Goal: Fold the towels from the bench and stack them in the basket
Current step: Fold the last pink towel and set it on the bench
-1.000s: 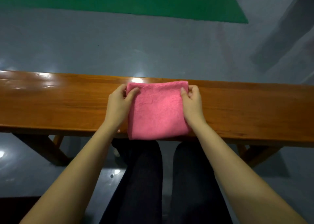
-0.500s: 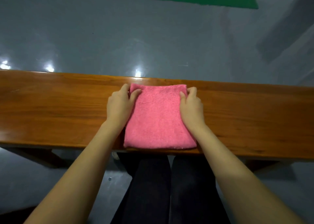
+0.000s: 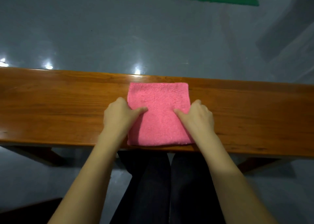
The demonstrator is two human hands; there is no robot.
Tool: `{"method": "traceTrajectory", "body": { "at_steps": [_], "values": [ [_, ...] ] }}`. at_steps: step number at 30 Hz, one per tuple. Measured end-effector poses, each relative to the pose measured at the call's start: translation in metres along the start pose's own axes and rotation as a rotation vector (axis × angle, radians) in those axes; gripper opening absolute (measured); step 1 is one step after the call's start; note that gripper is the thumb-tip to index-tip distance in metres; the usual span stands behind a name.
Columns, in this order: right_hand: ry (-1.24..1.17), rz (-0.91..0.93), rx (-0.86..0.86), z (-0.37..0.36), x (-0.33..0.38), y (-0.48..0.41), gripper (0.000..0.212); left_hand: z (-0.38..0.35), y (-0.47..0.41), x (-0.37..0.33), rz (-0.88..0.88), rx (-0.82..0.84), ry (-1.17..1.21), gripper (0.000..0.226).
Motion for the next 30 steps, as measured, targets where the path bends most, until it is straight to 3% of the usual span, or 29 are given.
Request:
{"method": "traceTrajectory", "body": {
  "at_steps": [2, 5, 7, 11, 14, 19, 22, 25, 30],
  "values": [
    [-0.036, -0.035, 0.059, -0.003, 0.005, -0.001, 0.055, -0.002, 0.008, -0.011, 0.015, -0.043, -0.043, 0.062],
    [-0.164, -0.079, 0.136, -0.007, 0.008, -0.004, 0.039, -0.008, 0.002, -0.013, 0.047, 0.023, 0.016, 0.053],
    [-0.243, -0.054, 0.144, -0.009, 0.009, -0.003, 0.031, -0.012, -0.003, -0.012, 0.048, 0.09, 0.106, 0.048],
    [-0.731, -0.066, 0.191, -0.02, 0.007, 0.002, 0.021, -0.013, 0.003, -0.011, 0.023, 0.115, 0.384, 0.044],
    [-0.785, 0.026, 0.177, -0.019, 0.005, 0.004, 0.018, -0.01, 0.012, -0.013, -0.062, 0.098, 0.53, 0.036],
    [-1.025, 0.112, 0.05, 0.008, -0.015, 0.028, 0.01, 0.006, 0.037, -0.034, -0.245, 0.083, 0.594, 0.022],
    [-1.145, 0.139, -0.054, 0.04, -0.04, 0.051, 0.007, 0.017, 0.06, -0.065, -0.41, 0.132, 0.553, 0.024],
    [-1.199, 0.15, -0.196, 0.079, -0.08, 0.079, 0.006, 0.021, 0.093, -0.109, -0.583, 0.175, 0.557, 0.01],
    [-1.2, 0.138, -0.457, 0.152, -0.164, 0.137, 0.007, 0.008, 0.164, -0.196, -0.802, 0.264, 0.607, 0.007]
  ]
}}
Point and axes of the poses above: each hand's wrist, its own y-axis away from the middle knuckle, its own z-axis out of the back of the hand, x = y × z, the point moved 6 cm from there along -y, towards the middle knuckle, and after that the axes turned 6 degrees about -y, right-handed, at the moved point
